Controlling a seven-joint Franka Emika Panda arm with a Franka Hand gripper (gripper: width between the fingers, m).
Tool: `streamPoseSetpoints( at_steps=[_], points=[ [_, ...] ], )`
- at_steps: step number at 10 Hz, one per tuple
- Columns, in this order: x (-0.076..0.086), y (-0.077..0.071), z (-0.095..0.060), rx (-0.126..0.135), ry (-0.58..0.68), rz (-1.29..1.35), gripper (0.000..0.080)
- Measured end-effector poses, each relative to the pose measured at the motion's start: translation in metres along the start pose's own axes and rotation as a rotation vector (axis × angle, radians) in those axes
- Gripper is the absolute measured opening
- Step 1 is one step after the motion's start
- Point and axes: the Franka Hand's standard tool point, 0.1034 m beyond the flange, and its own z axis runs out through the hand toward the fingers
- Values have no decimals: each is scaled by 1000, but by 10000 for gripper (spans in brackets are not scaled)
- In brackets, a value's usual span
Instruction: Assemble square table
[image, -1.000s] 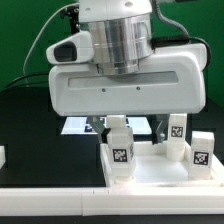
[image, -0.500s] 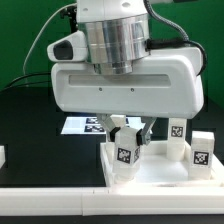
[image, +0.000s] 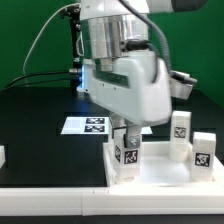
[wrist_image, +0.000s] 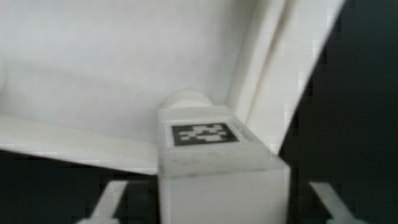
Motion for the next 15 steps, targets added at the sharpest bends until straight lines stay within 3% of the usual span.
streamPoseSetpoints(
  at_steps=[2, 4, 6, 8, 10, 12, 13, 15],
  points=[
    [0, 1, 0, 6, -4, 97, 301],
    [1, 1, 0, 2, -1, 11, 301],
    [2, -2, -3, -19, -11, -407, 590],
    [0, 0, -1, -28, -15, -543, 638],
    [-1, 0, -1, -37, -9, -728, 648],
    [-14, 0, 2, -87, 2, -1186, 649],
    [-15, 3, 2, -103, -19, -1259, 649],
    [-15, 3, 3, -103, -18, -1246, 626]
  ],
)
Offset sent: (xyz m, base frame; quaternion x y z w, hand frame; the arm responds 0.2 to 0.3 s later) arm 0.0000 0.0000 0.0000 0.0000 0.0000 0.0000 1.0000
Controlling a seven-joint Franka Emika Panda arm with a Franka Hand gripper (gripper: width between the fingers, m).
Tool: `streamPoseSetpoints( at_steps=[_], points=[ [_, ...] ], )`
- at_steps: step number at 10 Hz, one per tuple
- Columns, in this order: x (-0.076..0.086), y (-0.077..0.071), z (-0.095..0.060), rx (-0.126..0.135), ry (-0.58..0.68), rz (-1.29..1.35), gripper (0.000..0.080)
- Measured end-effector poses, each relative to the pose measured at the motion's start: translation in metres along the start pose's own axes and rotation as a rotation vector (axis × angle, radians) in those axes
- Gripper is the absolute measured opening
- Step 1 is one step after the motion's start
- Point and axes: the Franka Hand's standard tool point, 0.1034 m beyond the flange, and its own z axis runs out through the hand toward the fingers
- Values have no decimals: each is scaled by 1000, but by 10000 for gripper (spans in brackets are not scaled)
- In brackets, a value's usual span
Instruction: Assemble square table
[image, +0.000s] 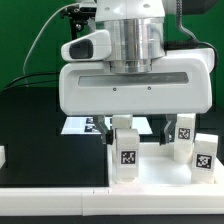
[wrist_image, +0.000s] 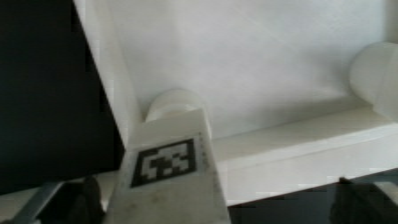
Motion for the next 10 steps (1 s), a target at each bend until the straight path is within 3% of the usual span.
streamPoseSetpoints(
  at_steps=[1, 2, 3, 4, 6, 7, 9, 10],
  points=[
    [0, 0, 0, 0, 0, 22, 626],
    [0, 0, 0, 0, -1, 32, 427],
    [0, 1, 0, -1, 2, 137, 427],
    [2, 5, -2, -5, 18, 295, 304],
    [-3, 3, 2, -1, 28, 610, 299],
    [-2, 4, 3, 18, 31, 751, 297],
    [-1, 3, 4, 93, 42, 1130, 297],
    [-1, 4, 4, 105, 33, 1162, 297]
  ],
)
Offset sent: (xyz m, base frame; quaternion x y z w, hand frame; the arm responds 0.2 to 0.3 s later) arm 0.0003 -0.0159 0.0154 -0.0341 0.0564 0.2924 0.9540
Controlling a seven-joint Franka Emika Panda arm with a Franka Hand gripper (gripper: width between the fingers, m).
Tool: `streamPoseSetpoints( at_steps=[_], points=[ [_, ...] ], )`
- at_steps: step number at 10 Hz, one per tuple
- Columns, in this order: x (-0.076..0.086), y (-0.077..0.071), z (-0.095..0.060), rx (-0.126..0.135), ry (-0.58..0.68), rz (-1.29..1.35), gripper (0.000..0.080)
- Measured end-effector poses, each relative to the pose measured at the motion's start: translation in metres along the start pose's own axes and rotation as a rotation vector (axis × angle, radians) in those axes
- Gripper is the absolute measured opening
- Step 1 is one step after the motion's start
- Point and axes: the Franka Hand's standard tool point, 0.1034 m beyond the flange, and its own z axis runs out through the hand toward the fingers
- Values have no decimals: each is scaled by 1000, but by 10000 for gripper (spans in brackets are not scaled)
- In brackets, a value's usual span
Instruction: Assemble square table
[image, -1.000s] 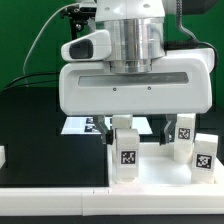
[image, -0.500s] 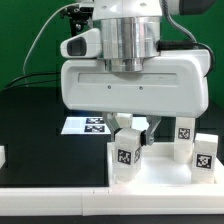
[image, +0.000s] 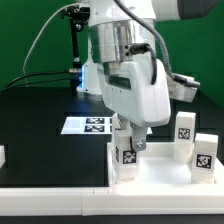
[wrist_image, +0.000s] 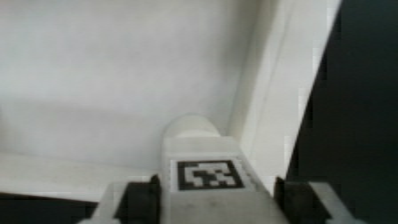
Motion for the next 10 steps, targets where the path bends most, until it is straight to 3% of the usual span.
streamPoseSetpoints(
  at_steps=[3, 4, 5, 6, 7, 8, 9, 10],
  points=[
    [1, 1, -1, -10, 1, -123, 299],
    [7, 1, -3, -26, 1, -418, 423],
    [7, 1, -3, -40, -3, -588, 423],
    [6, 2, -2, -46, -3, -684, 566],
    [7, 3, -2, -46, -4, -749, 566],
    [8, 3, -2, -47, -5, -805, 635],
    [7, 3, -2, -47, -6, -855, 647],
    [6, 1, -2, -72, 11, -1095, 647]
  ],
)
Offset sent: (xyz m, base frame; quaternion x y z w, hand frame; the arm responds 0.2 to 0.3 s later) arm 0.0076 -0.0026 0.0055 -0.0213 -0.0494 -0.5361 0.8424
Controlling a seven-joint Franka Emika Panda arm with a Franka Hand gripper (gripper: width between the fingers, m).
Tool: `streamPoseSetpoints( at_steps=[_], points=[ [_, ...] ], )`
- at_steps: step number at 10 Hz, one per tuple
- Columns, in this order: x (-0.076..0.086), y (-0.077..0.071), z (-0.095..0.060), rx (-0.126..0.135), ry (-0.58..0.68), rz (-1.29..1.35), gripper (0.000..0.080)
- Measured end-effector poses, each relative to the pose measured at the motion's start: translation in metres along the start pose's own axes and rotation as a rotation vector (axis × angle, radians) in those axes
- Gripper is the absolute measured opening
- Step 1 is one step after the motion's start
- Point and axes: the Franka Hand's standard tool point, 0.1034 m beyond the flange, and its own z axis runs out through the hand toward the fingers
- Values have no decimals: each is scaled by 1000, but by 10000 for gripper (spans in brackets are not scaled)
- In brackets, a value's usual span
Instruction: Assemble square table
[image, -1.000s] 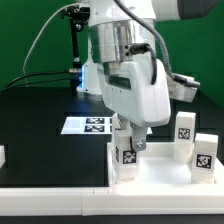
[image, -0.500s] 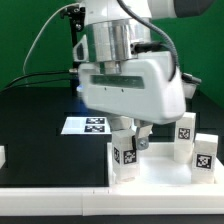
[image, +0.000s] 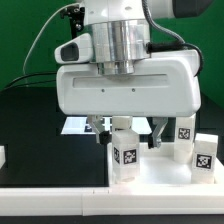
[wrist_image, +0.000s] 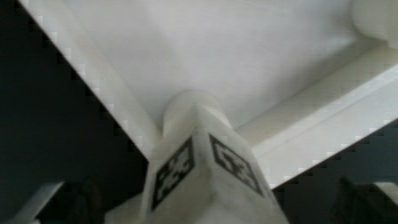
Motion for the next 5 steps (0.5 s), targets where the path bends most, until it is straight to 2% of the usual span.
streamPoseSetpoints(
  at_steps=[1, 3, 4, 5],
  points=[
    [-3, -5, 1, -22, -8, -206, 649],
    [-4, -5, 2, -25, -13, -223, 646],
    [-4, -5, 2, -26, -14, -223, 479],
    [-4, -5, 3, -25, -14, -188, 479]
  ],
)
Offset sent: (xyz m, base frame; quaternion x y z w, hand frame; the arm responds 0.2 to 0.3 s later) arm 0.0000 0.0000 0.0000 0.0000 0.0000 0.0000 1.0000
